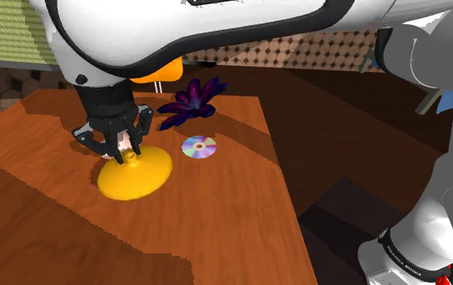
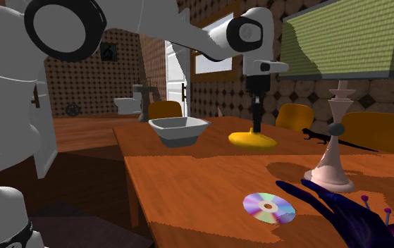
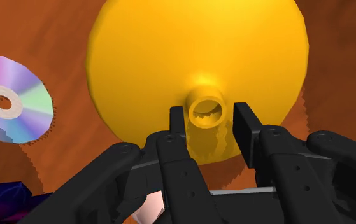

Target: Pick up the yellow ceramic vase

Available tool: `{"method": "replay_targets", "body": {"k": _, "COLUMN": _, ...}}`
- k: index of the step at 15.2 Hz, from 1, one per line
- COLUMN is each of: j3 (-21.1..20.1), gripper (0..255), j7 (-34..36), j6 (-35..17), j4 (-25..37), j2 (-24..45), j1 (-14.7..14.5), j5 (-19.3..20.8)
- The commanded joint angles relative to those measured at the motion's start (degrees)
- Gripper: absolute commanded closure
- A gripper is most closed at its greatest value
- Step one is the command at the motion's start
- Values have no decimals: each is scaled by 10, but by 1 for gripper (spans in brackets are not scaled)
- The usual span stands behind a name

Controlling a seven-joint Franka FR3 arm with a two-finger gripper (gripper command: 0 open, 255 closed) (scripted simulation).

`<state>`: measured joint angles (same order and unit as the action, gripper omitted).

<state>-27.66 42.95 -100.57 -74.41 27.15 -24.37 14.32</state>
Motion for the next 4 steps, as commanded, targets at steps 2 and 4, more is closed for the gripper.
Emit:
{"method": "replay_targets", "body": {"k": 2, "j3": 0, "gripper": 255, "j7": -2, "j6": 26, "j4": 28, "j2": 2, "j1": -4, "j5": 0}}
{"method": "replay_targets", "body": {"k": 4, "j3": 0, "gripper": 255, "j7": -3, "j6": 27, "j4": 30, "j2": 3, "j1": -4, "j5": 0}}
